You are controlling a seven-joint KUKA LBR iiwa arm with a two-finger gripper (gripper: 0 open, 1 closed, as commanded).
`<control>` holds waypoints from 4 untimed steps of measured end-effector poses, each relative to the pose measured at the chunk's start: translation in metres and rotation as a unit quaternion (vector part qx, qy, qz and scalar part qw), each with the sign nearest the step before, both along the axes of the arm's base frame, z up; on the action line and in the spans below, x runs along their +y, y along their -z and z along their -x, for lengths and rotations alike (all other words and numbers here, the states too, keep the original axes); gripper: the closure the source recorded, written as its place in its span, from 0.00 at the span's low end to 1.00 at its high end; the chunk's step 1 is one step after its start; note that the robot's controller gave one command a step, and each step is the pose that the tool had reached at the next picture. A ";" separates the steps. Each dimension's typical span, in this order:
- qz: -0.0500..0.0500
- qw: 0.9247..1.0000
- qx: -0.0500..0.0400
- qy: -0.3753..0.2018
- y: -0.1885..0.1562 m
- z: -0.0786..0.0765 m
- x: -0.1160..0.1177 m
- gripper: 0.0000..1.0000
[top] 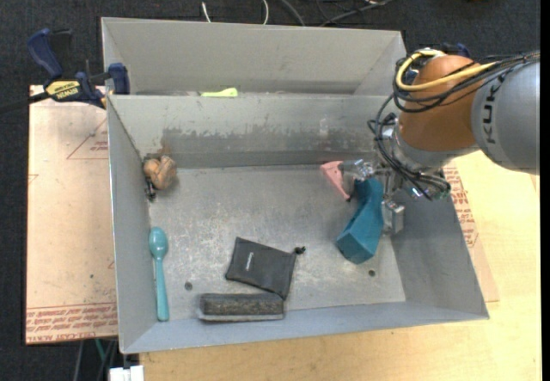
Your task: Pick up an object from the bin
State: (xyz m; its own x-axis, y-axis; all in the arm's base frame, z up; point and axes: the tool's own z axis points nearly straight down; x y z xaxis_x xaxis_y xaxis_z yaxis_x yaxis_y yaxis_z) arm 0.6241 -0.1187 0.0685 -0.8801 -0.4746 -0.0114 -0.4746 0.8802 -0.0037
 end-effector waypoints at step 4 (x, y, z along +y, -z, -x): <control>0.001 0.995 0.005 -0.100 -0.048 0.007 0.023 1.00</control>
Offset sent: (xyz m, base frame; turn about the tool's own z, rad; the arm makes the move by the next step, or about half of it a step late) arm 0.0000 0.0000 0.0000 0.0000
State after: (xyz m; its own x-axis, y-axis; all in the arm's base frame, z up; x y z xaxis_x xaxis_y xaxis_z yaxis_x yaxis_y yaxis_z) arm 0.6172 -0.0954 0.1167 -0.7679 -0.6406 -0.0016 -0.6406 0.7679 0.0008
